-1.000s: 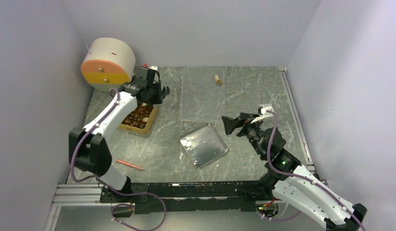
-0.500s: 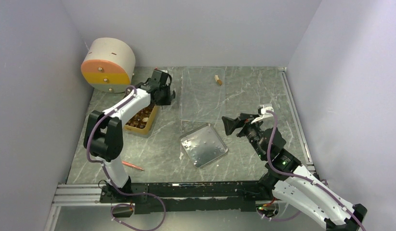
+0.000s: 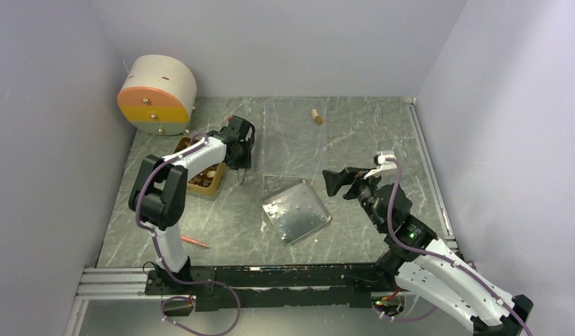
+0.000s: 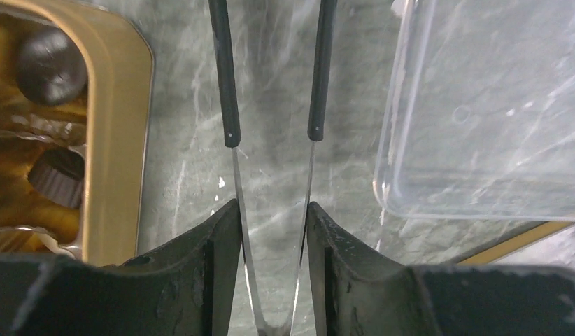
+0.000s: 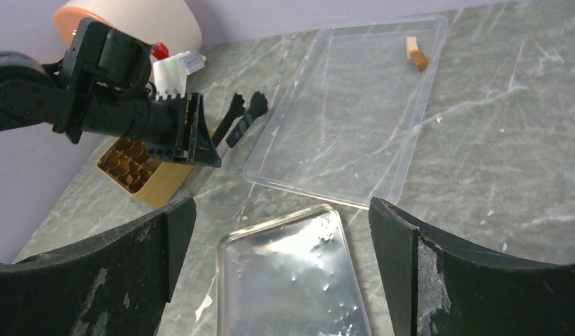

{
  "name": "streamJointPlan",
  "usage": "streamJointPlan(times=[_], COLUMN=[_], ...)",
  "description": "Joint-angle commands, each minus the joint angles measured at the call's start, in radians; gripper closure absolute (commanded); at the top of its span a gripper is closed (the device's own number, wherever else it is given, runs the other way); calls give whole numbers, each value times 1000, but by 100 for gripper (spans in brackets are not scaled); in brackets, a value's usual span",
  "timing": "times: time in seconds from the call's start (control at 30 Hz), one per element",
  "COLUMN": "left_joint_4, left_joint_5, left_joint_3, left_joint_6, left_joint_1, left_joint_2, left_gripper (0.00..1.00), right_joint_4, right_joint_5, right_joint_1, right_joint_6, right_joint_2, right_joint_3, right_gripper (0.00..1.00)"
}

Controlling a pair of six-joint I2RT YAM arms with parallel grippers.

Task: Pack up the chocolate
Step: Place the clamp at the center of the board.

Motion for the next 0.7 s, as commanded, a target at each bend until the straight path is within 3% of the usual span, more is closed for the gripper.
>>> streamJointPlan(times=[0.0, 0.13, 0.33, 0.57, 0.67], left_joint_4=[17, 11, -20, -65, -67], left_joint_5=[-10, -15, -5, 23, 34], left_joint_3=[-29, -47, -32, 59, 81], left_joint_6=[-26, -31, -32, 1, 35], left_joint_1=[-12, -18, -24, -29, -28], left_joint_2=[-5, -6, -52, -181, -241], left_gripper=[56, 54, 52, 46, 40], right_joint_4=[-53, -142, -189, -167, -155], right_joint_5=[70, 97, 39, -74, -118], right_joint_1=[-1, -1, -1, -1, -1], right_joint_6=[94, 155, 123, 109, 113], right_joint_2=[19, 58, 101, 137, 156], right_joint_3=[63, 108, 148, 126, 118], right_gripper=[0, 0, 1, 13, 23])
